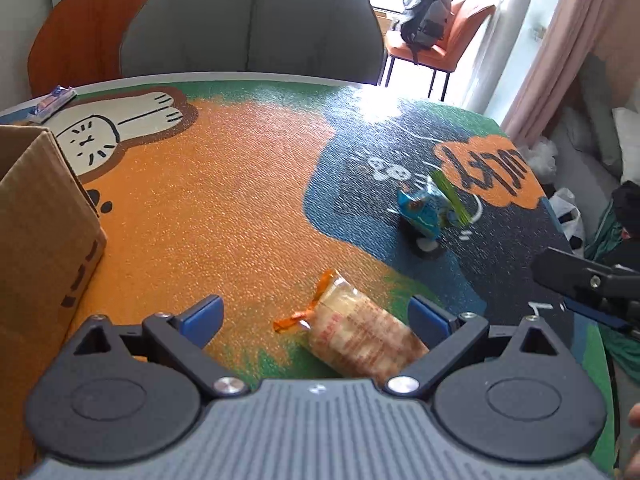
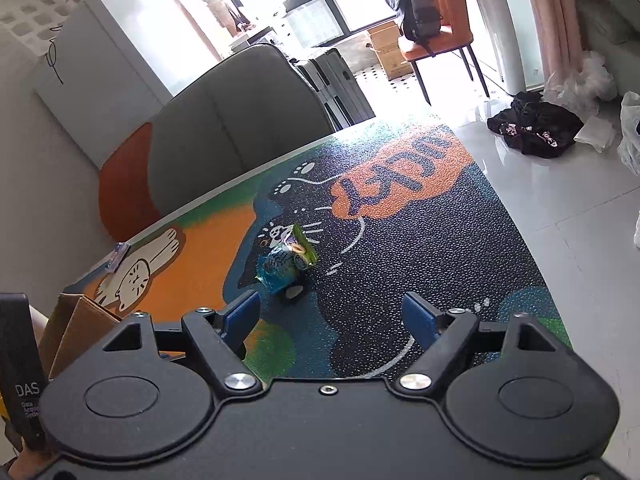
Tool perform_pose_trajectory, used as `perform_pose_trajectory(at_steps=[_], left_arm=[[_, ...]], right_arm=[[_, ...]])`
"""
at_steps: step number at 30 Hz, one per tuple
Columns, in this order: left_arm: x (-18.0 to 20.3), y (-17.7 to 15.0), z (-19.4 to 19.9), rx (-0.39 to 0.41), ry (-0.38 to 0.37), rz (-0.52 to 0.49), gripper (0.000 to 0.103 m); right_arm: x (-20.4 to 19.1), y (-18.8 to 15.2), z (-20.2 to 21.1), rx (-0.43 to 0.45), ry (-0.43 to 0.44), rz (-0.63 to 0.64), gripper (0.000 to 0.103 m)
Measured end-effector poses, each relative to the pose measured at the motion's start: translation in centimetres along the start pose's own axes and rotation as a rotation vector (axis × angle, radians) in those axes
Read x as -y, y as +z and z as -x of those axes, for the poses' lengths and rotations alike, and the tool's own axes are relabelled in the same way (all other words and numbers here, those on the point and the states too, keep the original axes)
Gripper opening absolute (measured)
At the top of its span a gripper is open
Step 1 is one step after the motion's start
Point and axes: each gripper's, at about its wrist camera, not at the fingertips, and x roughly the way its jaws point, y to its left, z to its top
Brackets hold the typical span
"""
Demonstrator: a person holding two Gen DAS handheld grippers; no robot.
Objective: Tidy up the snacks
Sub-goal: 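Grasp the clear-wrapped bread roll with the left gripper, then lift bread roll with left gripper while right grasps the blue-green chip bag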
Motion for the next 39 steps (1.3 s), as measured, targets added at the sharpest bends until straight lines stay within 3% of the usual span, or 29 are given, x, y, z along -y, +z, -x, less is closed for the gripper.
perform_pose_trajectory(at_steps=[9,17,20,23,24,27,39], left_arm=[[1.2,-1.5,0.3,-0.015,0.025,-0.019,0.098],[-0.9,-2.7,2.0,0.007,0.003,-0.009,0.092],[-1.8,-2.9,2.2,0.001,-0.025,0.000,0.073],[-2.5,-2.8,2.5,0.005,-0.025,0.003,0.038],[-2.9,-2.7,2.5,0.004,-0.031,0.008,0.034],[-3.7,-2.3,2.4,0.011,-0.066,0.021,0.034],[-4.5,0.1,1.3,0.066,-0.075,0.003,0.033]], right_arm=[[0.1,-0.8,1.5,0.008,-0.014,-0.013,0.079],[-0.8,-1.3,1.4,0.007,-0.006,-0.013,0.079],[-1.6,-1.6,1.1,0.002,0.007,-0.003,0.079],[-2.3,-1.8,0.8,-0.003,0.016,0.003,0.079],[-2.5,-1.8,0.7,-0.005,0.018,0.007,0.079],[-3.1,-1.9,0.3,-0.014,0.023,0.019,0.079],[-4.4,-0.1,-2.9,-0.036,-0.003,0.063,0.079]])
